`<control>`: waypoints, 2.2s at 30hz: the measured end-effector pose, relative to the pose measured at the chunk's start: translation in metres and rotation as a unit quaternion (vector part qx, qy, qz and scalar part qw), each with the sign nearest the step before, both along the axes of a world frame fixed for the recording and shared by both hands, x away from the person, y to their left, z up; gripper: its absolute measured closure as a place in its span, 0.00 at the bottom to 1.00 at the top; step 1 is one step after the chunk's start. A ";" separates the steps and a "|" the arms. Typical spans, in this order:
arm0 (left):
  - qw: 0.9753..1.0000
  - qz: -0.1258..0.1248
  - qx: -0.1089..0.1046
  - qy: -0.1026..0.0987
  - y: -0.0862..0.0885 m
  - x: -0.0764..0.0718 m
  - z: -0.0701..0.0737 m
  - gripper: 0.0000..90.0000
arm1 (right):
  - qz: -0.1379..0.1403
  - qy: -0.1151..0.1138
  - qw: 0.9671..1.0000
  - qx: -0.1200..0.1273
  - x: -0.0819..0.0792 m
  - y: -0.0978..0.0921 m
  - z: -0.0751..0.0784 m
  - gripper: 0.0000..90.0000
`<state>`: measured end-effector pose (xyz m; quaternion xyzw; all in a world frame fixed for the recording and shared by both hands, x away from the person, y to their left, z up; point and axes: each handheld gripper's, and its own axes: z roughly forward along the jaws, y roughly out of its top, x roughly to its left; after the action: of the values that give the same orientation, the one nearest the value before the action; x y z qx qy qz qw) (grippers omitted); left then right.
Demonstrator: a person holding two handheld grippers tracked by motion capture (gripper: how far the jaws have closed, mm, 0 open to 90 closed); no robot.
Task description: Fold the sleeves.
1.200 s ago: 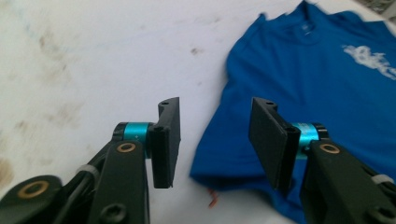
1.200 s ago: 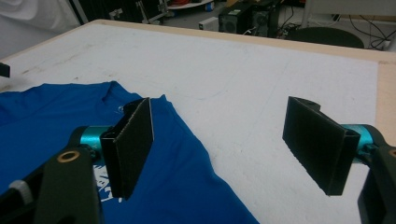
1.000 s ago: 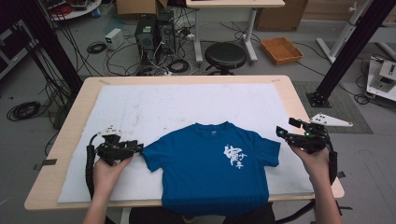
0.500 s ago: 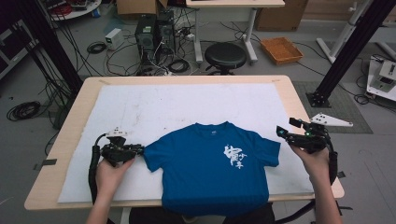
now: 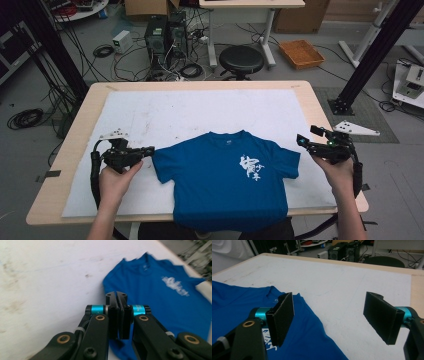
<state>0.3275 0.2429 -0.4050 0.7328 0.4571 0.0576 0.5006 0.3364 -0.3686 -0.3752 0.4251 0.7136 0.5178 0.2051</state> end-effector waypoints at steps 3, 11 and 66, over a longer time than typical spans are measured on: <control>1.000 -0.008 -0.027 0.002 -0.008 -0.001 0.008 0.98 | 0.000 -0.001 1.000 0.000 0.000 0.000 0.000 0.27; 0.997 -0.039 -0.060 0.022 -0.053 0.005 0.021 0.98 | 0.002 -0.003 1.000 0.001 0.001 0.001 0.002 0.27; 0.991 0.024 0.013 -0.134 -0.028 0.004 0.007 0.56 | -0.044 0.168 0.984 -0.048 0.024 -0.015 -0.060 0.78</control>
<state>0.3314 0.2154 -0.3976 0.7141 0.4027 0.1729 0.5459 0.3602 -0.3839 -0.4350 0.5268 0.7426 0.3944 0.1246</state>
